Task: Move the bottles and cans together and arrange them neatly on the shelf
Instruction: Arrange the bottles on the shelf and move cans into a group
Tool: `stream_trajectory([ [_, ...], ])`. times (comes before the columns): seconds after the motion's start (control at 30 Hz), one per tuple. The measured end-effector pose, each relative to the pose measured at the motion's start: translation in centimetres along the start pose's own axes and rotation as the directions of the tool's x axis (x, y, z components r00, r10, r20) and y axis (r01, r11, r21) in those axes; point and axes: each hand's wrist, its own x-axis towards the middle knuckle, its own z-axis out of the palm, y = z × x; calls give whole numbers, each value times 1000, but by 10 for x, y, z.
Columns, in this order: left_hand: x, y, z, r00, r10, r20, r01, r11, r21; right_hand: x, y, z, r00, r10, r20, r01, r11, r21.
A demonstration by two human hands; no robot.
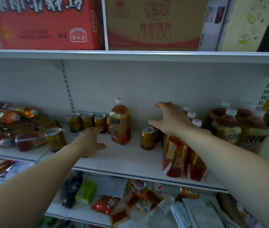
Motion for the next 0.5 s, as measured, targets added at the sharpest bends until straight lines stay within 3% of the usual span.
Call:
stream_trajectory([
  [0.27, 35, -82, 7, 983, 40, 177, -61, 991, 116, 58, -90, 99, 980, 183, 83, -194, 971, 141],
  [0.33, 46, -95, 17, 969, 101, 225, -116, 992, 55, 75, -100, 119, 966, 248, 79, -259, 947, 190],
  [0.4, 56, -104, 26, 966, 162, 201, -154, 986, -56, 92, -106, 135, 938, 334, 88, -345, 917, 199],
  [0.5, 72, -108, 36, 962, 222, 159, -213, 974, -72, 111, -108, 161, 904, 425, 46, -418, 856, 302],
])
